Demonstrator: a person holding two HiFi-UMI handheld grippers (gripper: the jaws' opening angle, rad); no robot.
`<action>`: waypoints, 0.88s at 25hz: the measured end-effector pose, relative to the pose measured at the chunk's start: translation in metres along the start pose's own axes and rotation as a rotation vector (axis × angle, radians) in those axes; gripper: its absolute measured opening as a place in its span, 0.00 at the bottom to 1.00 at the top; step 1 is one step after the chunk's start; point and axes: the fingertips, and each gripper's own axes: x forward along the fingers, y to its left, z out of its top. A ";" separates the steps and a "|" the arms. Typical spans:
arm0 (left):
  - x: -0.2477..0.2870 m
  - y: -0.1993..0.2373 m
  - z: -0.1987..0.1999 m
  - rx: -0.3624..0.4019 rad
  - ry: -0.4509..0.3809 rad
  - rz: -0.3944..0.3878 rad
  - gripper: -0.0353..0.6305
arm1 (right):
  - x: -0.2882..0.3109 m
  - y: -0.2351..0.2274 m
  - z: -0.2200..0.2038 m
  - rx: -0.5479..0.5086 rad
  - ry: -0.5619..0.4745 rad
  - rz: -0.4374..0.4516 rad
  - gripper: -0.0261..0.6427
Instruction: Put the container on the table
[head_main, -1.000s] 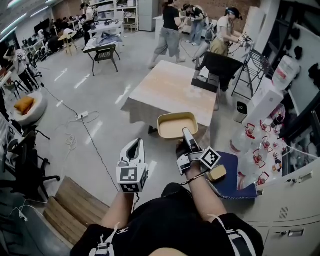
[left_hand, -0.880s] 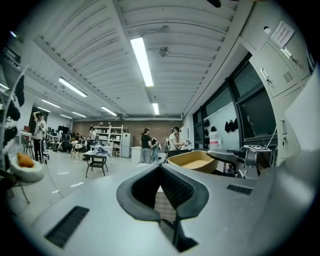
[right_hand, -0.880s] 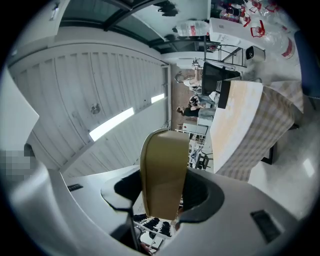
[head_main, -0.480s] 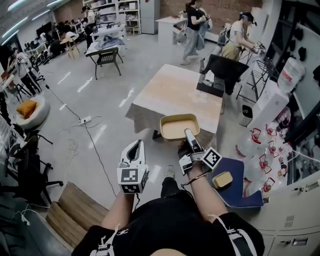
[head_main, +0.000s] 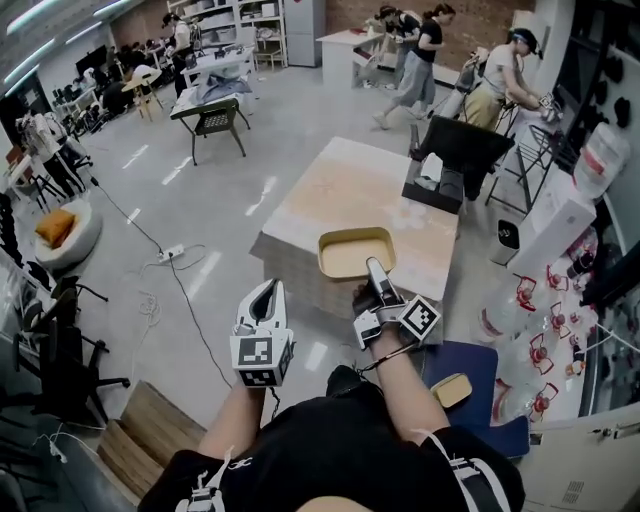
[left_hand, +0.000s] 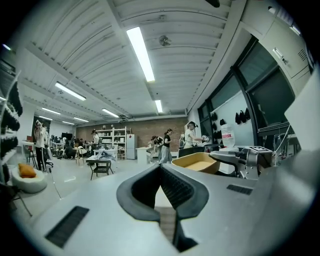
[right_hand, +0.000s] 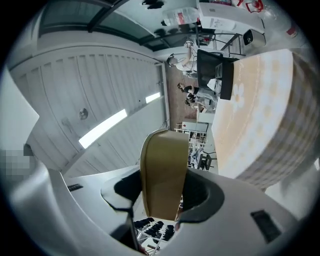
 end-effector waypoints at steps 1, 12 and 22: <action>0.020 0.003 0.000 0.008 0.006 0.005 0.07 | 0.015 -0.008 0.011 0.007 0.001 -0.004 0.39; 0.240 0.022 0.047 0.001 0.011 0.017 0.07 | 0.168 -0.087 0.156 0.025 -0.006 -0.037 0.39; 0.385 0.023 0.049 0.029 0.064 -0.012 0.07 | 0.267 -0.140 0.241 0.038 -0.012 -0.067 0.39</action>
